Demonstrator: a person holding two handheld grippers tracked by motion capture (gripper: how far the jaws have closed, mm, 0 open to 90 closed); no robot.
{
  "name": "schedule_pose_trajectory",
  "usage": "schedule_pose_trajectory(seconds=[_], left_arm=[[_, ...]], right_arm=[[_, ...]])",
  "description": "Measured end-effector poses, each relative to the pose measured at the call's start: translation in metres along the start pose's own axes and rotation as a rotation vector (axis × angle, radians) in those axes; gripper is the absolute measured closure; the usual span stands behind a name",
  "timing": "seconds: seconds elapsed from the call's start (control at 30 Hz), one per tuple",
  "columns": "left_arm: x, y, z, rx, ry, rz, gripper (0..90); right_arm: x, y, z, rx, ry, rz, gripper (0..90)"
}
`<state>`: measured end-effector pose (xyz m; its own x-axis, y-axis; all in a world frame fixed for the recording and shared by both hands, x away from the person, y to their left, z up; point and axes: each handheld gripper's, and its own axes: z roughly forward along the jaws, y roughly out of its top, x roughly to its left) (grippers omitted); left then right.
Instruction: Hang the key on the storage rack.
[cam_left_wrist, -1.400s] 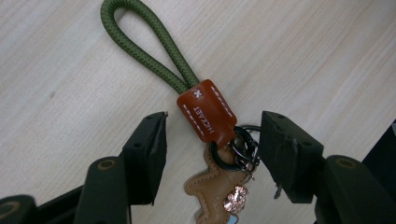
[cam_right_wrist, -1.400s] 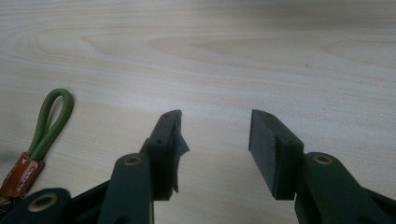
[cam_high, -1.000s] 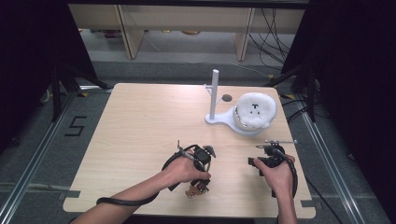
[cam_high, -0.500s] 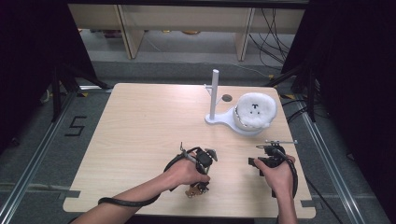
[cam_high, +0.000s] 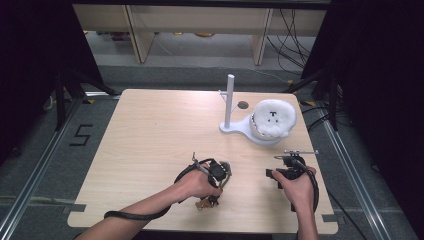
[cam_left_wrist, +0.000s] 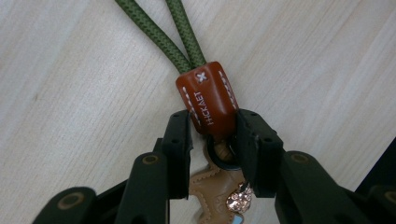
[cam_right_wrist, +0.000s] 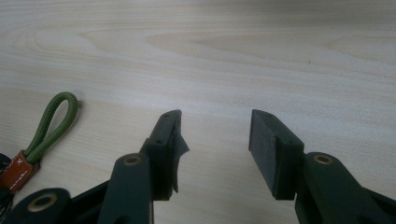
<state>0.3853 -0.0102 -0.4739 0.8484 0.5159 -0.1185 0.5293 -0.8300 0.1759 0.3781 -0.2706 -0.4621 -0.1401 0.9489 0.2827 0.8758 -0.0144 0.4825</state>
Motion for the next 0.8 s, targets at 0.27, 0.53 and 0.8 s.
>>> schedule_pose_trajectory(seconds=[0.27,0.53,0.8], left_arm=[[0.0005,0.0016,0.0007,-0.005,0.013,-0.039,58.8],[-0.0018,0.0059,0.001,-0.007,0.003,-0.055,55.3],[-0.0006,0.0058,0.0018,-0.003,0.009,-0.057,58.8]], right_arm=[[0.0,-0.0001,0.0011,-0.005,-0.002,-0.001,54.6],[0.0005,-0.0003,0.0017,-0.008,-0.018,0.002,54.6],[0.0002,-0.0005,0.0011,-0.003,-0.007,0.005,54.6]])
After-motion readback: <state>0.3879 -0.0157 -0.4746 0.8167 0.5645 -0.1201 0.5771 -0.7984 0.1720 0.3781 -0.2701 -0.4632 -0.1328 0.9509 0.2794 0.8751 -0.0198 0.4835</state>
